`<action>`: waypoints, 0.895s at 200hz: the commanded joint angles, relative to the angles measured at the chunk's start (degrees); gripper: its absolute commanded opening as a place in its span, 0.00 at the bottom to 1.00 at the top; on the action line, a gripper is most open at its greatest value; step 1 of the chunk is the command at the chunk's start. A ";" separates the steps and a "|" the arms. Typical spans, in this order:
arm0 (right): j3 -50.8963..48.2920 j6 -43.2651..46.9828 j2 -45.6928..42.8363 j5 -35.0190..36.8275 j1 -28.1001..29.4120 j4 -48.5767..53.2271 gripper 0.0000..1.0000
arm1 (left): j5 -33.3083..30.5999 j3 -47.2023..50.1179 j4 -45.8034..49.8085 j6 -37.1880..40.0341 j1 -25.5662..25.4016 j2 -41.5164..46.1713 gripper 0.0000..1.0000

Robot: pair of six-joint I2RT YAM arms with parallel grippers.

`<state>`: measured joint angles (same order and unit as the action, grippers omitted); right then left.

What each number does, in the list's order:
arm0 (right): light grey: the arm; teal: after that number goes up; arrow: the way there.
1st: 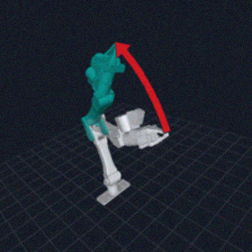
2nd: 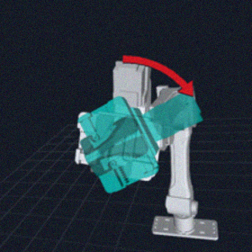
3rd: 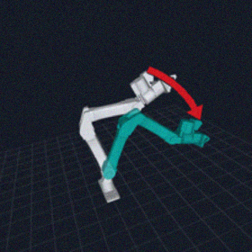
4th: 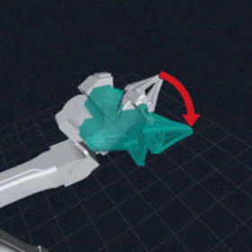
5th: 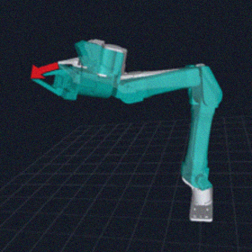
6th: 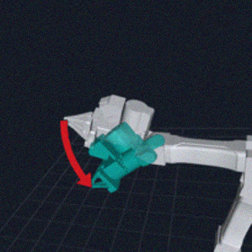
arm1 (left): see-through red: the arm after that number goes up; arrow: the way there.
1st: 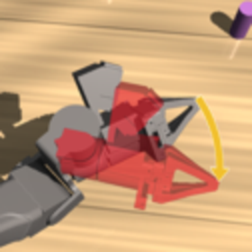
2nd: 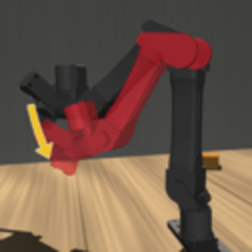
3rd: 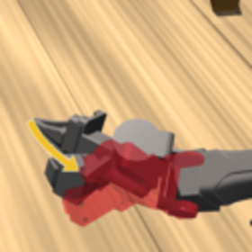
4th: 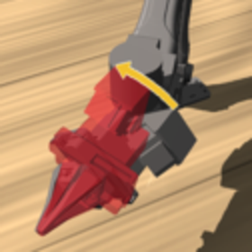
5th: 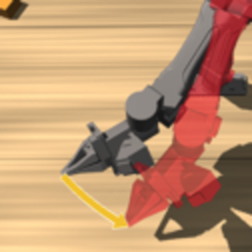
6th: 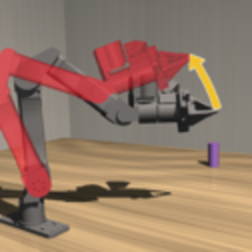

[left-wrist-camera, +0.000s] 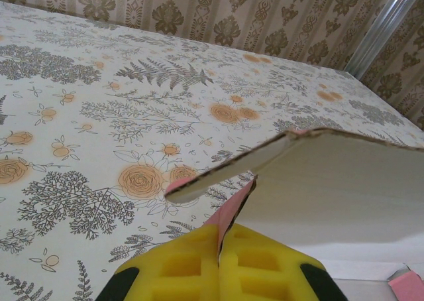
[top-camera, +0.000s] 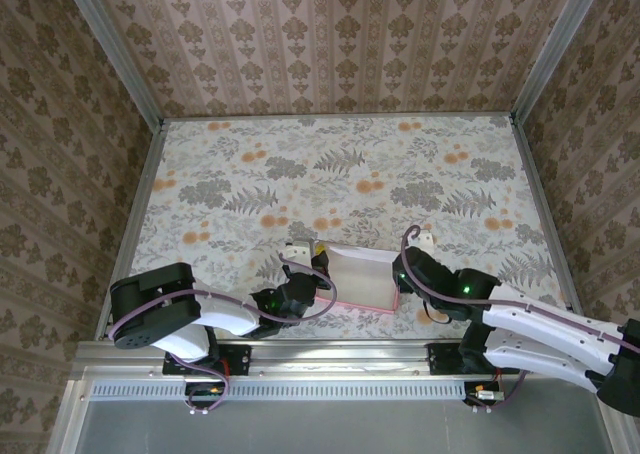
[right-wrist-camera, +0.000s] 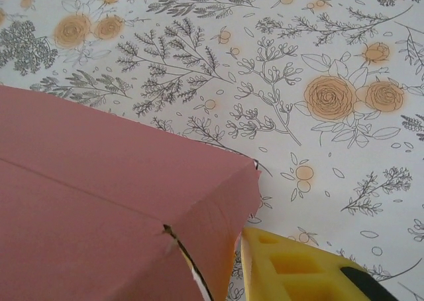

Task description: Fold the paper box

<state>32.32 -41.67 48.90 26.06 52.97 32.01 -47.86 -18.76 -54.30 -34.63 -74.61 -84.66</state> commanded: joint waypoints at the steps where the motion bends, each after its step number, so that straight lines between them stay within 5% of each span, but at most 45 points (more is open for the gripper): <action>1: 0.67 0.06 0.45 0.74 -0.28 -0.95 0.22 | -0.13 0.37 -0.11 0.93 -0.36 0.01 0.00; 65: 0.03 -4.10 1.54 2.97 -0.16 -5.87 0.06 | -0.03 0.07 -0.15 0.67 -0.36 -0.10 0.00; 179: -10.52 -9.22 -5.90 3.59 3.94 -8.44 0.04 | -1.34 0.48 -0.74 1.15 -1.03 0.24 0.00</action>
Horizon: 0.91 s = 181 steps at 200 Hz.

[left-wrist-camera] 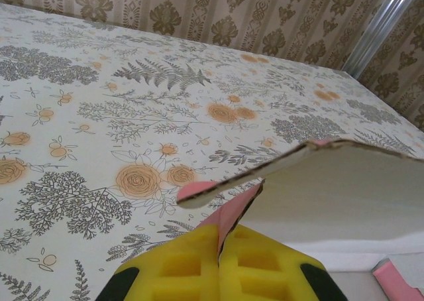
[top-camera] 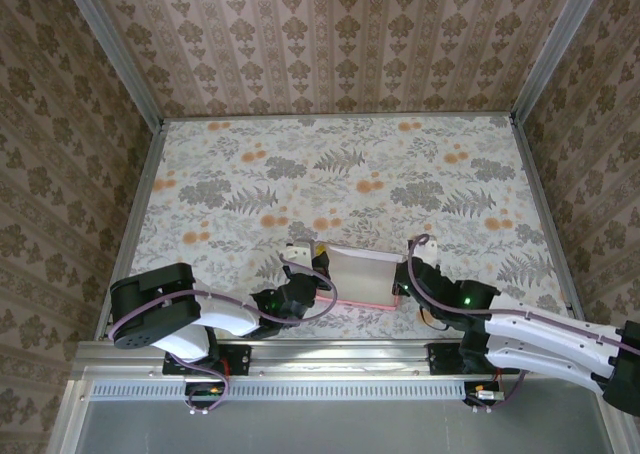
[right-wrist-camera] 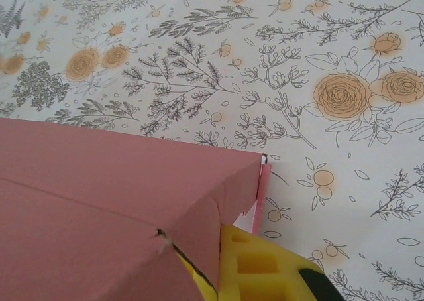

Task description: Fold the paper box

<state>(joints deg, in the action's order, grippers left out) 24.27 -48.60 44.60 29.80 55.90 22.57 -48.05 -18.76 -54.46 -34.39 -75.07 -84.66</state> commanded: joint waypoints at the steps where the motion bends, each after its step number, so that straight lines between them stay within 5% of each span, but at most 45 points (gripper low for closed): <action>1: -2.48 -2.29 -1.61 -0.12 1.03 0.95 0.04 | -1.15 0.48 -0.58 0.91 -0.59 0.27 0.00; 115: -2.91 -8.49 1.63 -1.57 1.94 -0.56 0.04 | -1.50 0.08 0.40 0.63 -0.74 0.02 0.00; 181: -5.25 -7.70 -4.65 -1.07 2.17 3.40 0.10 | -1.85 0.66 0.10 0.47 -0.78 0.15 0.00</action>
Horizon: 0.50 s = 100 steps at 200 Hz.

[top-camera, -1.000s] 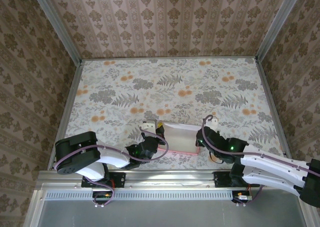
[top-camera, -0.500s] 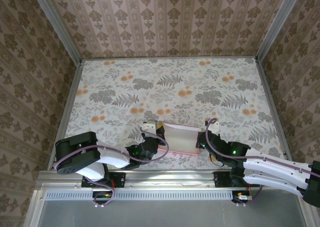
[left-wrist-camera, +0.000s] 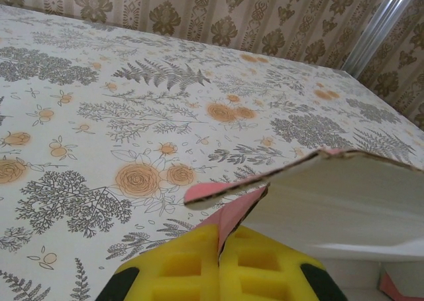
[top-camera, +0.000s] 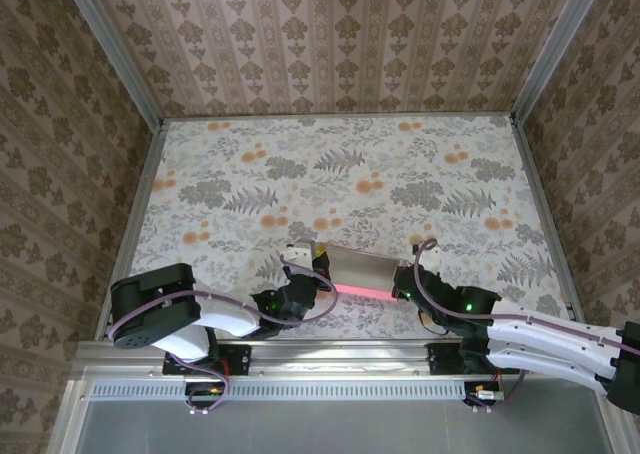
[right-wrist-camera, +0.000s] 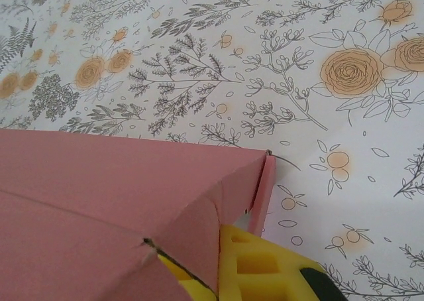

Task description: Fold the paper box

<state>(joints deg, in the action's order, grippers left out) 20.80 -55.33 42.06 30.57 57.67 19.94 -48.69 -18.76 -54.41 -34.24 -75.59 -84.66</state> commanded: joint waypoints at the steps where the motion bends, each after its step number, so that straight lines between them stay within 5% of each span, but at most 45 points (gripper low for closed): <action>1: -1.84 -0.94 -2.27 -1.87 0.42 6.05 0.11 | -1.18 0.66 0.03 0.32 -0.21 0.17 0.00; 50: -1.99 -0.21 -4.18 -4.49 0.35 7.11 0.24 | -1.35 0.93 -0.33 0.51 -0.34 -0.13 0.00; 100: -0.15 2.68 -6.33 -6.80 0.36 8.01 0.50 | -1.32 0.83 -0.52 0.66 -0.35 -0.46 0.00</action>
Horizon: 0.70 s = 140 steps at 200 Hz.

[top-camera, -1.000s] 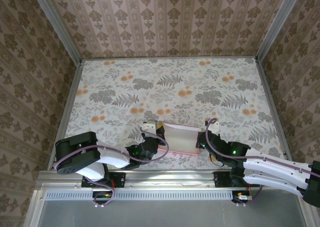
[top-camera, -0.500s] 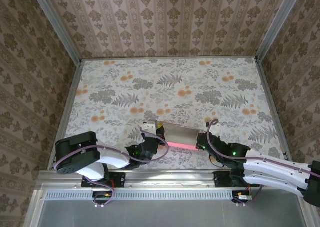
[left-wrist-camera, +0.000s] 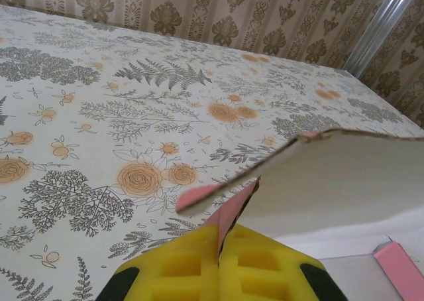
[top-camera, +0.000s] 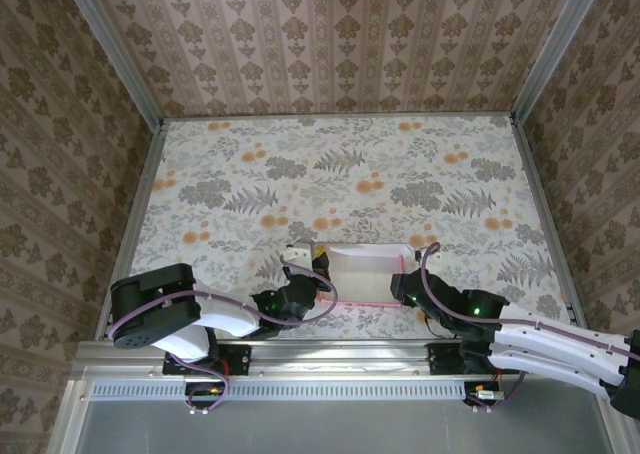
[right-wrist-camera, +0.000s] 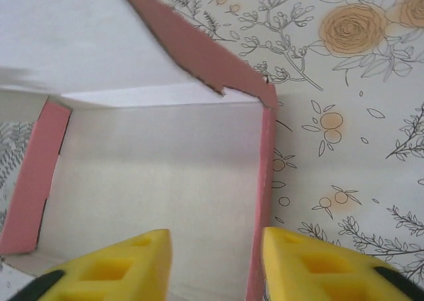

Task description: Fold the paper box

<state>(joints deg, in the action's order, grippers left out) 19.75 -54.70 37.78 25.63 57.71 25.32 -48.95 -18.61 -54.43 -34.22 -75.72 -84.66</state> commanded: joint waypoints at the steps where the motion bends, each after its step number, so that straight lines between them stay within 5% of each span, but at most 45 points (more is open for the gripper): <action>1: 0.99 2.09 -2.16 -1.88 0.31 2.72 0.50 | -1.06 0.68 -0.50 0.64 -0.17 -0.48 0.00; 23: 2.96 4.56 -5.95 -2.14 0.29 7.59 0.58 | -0.84 0.76 -0.76 0.64 -0.17 -0.76 0.00; 68: 12.55 12.20 -11.83 -2.67 -2.04 16.47 0.58 | -0.23 0.47 -2.46 1.17 -0.17 -2.08 0.00; 140: 31.67 22.53 7.36 -21.64 -19.72 20.14 0.62 | 0.17 0.59 -3.73 1.70 -0.19 -3.04 0.00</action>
<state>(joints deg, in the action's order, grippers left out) 47.88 -37.04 39.62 13.89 42.30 42.61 -48.90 -18.61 -57.41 -33.32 -75.72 -86.65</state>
